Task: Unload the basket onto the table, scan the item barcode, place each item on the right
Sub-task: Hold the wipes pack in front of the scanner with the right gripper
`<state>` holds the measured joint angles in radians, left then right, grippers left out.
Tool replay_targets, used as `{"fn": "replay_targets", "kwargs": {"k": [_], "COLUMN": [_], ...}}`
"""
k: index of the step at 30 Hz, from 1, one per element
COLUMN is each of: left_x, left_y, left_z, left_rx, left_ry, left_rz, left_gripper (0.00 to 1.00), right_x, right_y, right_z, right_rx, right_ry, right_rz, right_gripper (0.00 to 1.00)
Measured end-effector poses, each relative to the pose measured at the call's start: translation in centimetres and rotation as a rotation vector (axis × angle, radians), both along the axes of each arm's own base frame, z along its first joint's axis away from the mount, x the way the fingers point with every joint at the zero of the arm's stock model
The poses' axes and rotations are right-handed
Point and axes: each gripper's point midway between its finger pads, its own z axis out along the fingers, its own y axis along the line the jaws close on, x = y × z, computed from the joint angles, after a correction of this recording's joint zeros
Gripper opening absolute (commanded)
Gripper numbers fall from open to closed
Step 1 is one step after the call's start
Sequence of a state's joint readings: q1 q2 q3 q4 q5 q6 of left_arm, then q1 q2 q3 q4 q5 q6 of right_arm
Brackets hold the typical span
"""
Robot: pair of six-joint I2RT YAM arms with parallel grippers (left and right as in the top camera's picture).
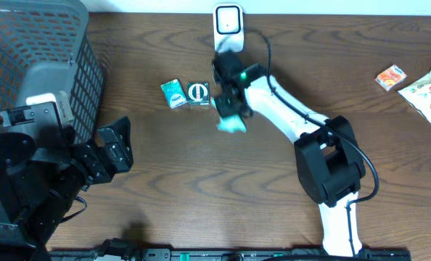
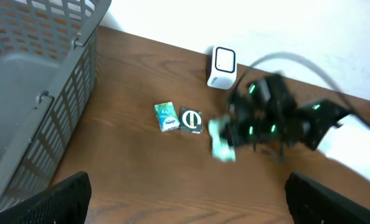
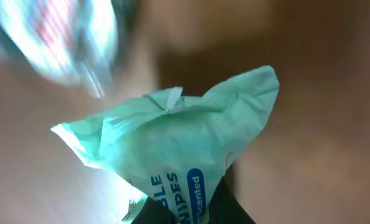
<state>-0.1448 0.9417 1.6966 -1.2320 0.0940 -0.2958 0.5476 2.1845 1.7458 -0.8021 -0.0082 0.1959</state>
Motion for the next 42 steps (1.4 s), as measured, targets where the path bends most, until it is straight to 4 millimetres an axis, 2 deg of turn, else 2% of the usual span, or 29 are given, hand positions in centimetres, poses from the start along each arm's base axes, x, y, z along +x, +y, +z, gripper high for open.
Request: {"fn": "replay_targets", "kwargs": {"k": [3, 5, 7, 10, 17, 21, 26, 28, 42], "left_x": [0.0, 0.0, 0.0, 0.0, 0.0, 0.0, 0.0, 0.0, 0.0], "left_y": [0.0, 0.0, 0.0, 0.0, 0.0, 0.0, 0.0, 0.0, 0.0], "left_z": [0.0, 0.0, 0.0, 0.0, 0.0, 0.0, 0.0, 0.0, 0.0], "left_rx": [0.000, 0.000, 0.000, 0.000, 0.000, 0.000, 0.000, 0.000, 0.000], "left_ry": [0.000, 0.000, 0.000, 0.000, 0.000, 0.000, 0.000, 0.000, 0.000], "left_rz": [0.000, 0.000, 0.000, 0.000, 0.000, 0.000, 0.000, 0.000, 0.000], "left_gripper": [0.98, 0.98, 0.98, 0.98, 0.98, 0.98, 0.98, 0.98, 0.98], "right_x": [5.6, 9.3, 11.7, 14.5, 18.9, 21.3, 22.4, 22.4, 21.4], "right_y": [1.9, 2.4, 2.3, 1.4, -0.8, -1.5, -2.5, -2.6, -3.0], "right_z": [4.9, 8.8, 11.3, 14.2, 17.7, 16.8, 11.7, 10.5, 9.0], "right_rx": [0.125, 0.209, 0.271, 0.348, 0.416, 0.387, 0.242, 0.199, 0.103], "right_ry": [-0.213, -0.362, -0.466, -0.591, -0.715, -0.746, -0.719, -0.709, -0.661], "right_rz": [-0.023, -0.051, -0.083, -0.132, -0.209, -0.226, -0.217, -0.193, -0.143], "right_gripper": [0.01, 0.01, 0.01, 0.01, 0.01, 0.01, 0.01, 0.01, 0.01]}}
